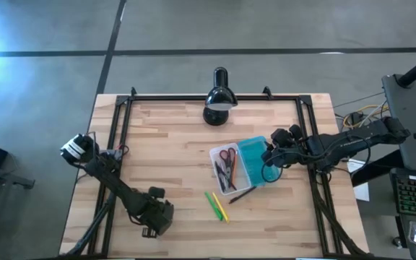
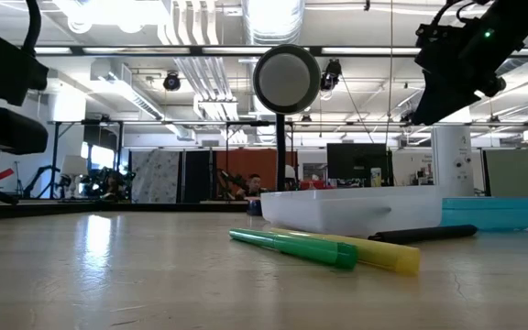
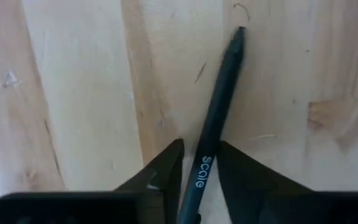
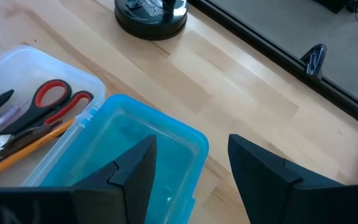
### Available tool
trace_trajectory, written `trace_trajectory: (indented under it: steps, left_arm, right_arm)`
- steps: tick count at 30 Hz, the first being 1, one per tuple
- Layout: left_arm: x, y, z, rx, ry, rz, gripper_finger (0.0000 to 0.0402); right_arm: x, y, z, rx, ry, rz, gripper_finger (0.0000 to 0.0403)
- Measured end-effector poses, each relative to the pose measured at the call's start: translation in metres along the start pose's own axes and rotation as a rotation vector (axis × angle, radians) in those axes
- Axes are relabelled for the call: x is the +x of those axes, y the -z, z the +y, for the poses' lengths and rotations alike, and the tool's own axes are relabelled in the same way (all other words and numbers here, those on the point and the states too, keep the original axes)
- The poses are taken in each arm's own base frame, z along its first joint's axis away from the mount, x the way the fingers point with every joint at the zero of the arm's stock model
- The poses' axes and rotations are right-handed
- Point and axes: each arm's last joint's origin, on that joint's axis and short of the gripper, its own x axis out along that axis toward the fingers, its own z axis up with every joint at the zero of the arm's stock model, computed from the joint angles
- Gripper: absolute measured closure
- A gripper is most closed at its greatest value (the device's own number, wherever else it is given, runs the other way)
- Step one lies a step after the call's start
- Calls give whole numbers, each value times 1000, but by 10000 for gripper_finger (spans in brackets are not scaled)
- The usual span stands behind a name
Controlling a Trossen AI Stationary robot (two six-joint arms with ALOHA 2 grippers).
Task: Pick & place school supplies into a supply box
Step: Put the black pen into the supply box
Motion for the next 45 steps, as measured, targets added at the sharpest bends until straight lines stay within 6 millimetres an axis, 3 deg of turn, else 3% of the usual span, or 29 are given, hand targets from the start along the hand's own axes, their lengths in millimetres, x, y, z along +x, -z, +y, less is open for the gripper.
trace_trajectory:
  steps: [5, 11, 15, 18, 20, 25, 28, 34, 40, 45]
  left_arm:
    - [10, -4, 11, -72, -37, 25, 387]
    - [17, -19, 34, -360, 36, 85, 389]
    - [9, -37, 61, -633, 136, 42, 392]
    - [2, -53, 93, -848, 228, -38, 393]
    - [-3, -61, 117, -981, 321, -133, 393]
    - [-28, -83, 181, -1334, 557, -611, 394]
    - [-48, -94, 202, -1417, 712, -822, 394]
    - [-71, -130, 218, -1409, 751, -945, 394]
    - [-46, -164, 221, -1417, 723, -838, 357]
    - [-33, -171, 218, -1429, 708, -730, 320]
  right_arm:
    - [1, 2, 0, -4, 4, 3, 211]
    - [2, 2, -1, 1, 5, 4, 211]
    - [2, 2, -1, 82, 4, 3, 211]
    - [2, 1, -1, 228, 7, 0, 211]
    - [3, 0, -2, 338, 15, -4, 211]
    - [5, -2, -5, 513, 32, -12, 211]
    - [5, -2, -5, 513, 31, -13, 211]
    - [4, -3, -7, 484, 35, -27, 211]
    - [4, -3, -7, 459, 37, -30, 211]
    - [4, -2, -7, 394, 29, -6, 211]
